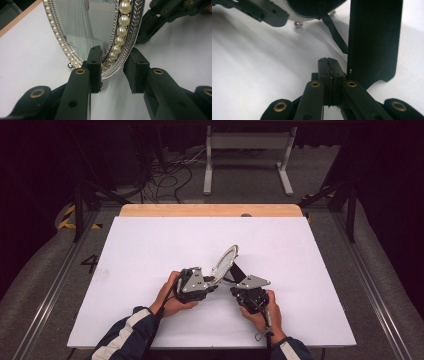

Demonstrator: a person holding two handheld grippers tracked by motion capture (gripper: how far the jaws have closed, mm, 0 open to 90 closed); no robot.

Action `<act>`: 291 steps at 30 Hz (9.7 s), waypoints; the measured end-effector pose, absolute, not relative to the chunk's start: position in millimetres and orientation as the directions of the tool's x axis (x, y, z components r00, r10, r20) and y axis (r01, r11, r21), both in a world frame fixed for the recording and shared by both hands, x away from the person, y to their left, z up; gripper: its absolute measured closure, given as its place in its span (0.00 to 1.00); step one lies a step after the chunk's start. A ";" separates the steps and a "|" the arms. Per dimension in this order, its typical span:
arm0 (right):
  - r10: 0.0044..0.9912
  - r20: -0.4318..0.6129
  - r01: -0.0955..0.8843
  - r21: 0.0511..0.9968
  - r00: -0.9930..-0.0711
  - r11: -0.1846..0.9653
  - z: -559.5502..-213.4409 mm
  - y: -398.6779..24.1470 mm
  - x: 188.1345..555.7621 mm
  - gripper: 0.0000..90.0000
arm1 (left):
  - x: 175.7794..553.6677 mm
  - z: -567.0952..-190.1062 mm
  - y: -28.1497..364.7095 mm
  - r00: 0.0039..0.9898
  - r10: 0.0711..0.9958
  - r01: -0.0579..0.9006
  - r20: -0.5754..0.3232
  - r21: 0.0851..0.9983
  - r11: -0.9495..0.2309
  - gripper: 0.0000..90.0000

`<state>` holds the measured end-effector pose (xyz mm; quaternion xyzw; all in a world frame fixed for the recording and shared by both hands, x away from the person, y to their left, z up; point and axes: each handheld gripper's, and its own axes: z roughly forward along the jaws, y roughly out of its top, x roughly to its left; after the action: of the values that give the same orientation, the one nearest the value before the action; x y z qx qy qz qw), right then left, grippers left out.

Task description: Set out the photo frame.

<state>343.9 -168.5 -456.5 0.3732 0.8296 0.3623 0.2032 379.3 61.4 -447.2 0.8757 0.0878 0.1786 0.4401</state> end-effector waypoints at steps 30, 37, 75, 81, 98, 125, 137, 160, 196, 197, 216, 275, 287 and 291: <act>0.789 -0.060 0.463 0.782 -0.611 0.418 -458.3 -180.5 351.0 0.86 | 367.6 -423.2 130.7 0.867 0.479 0.131 0.136 0.866 -0.482 0.46; 0.756 -0.062 0.423 0.798 -0.651 0.429 -454.1 -172.8 343.7 0.77 | 354.4 -439.0 159.8 0.830 0.536 0.194 0.154 0.821 -0.536 0.26; 0.860 0.015 0.407 0.885 -0.509 0.225 -445.5 -123.6 355.1 0.59 | 333.9 -458.7 175.8 0.854 0.509 0.263 0.108 0.753 -0.603 0.18; 0.847 0.018 0.416 0.876 -0.531 0.242 -444.7 -127.7 354.4 0.61 | 333.7 -459.8 175.1 0.854 0.507 0.263 0.112 0.749 -0.608 0.18; 0.832 0.102 0.441 0.879 -0.545 0.181 -446.2 -138.6 357.1 0.62 | 333.6 -459.2 175.8 0.844 0.523 0.263 0.118 0.760 -0.595 0.18; 0.780 0.158 0.488 0.848 -0.605 0.207 -441.9 -157.1 362.8 0.76 | 334.4 -456.6 180.0 0.816 0.563 0.267 0.132 0.778 -0.569 0.20; 0.770 0.217 0.502 0.851 -0.600 0.152 -446.5 -158.6 372.1 0.76 | 345.6 -456.3 172.7 0.820 0.557 0.255 0.128 0.790 -0.558 0.21; 0.728 0.215 0.523 0.822 -0.651 0.225 -441.3 -169.3 375.0 0.86 | 418.2 -439.4 111.6 0.861 0.506 0.242 0.048 0.836 -0.492 0.48; 0.784 0.075 0.419 0.874 -0.616 0.245 -409.9 -196.8 331.2 0.72 | 445.6 -445.4 56.3 0.925 0.380 0.225 -0.026 0.843 -0.489 0.24; 0.788 0.074 0.408 0.882 -0.611 0.234 -408.1 -198.8 330.9 0.75 | 445.5 -445.6 56.1 0.923 0.384 0.228 -0.027 0.843 -0.487 0.26; 0.798 0.051 0.363 0.907 -0.601 0.215 -400.8 -203.4 338.4 0.90 | 436.6 -444.0 64.5 0.906 0.422 0.248 -0.024 0.838 -0.486 0.52; 0.829 0.085 0.415 0.890 -0.553 0.186 -411.3 -204.1 358.8 0.84 | 414.9 -427.6 90.3 0.899 0.437 0.223 0.010 0.850 -0.478 0.79; 0.818 0.095 0.412 0.893 -0.567 0.182 -413.1 -199.7 363.0 0.85 | 408.9 -428.3 92.9 0.893 0.448 0.224 0.030 0.835 -0.502 0.80; 0.815 0.097 0.412 0.893 -0.571 0.182 -413.3 -198.7 363.6 0.85 | 406.9 -427.8 94.3 0.893 0.448 0.221 0.037 0.831 -0.510 0.80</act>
<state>363.6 -198.7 -413.3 0.4145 0.7406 0.4869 0.2068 406.9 94.3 -427.8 0.8600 0.1947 0.1247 0.4548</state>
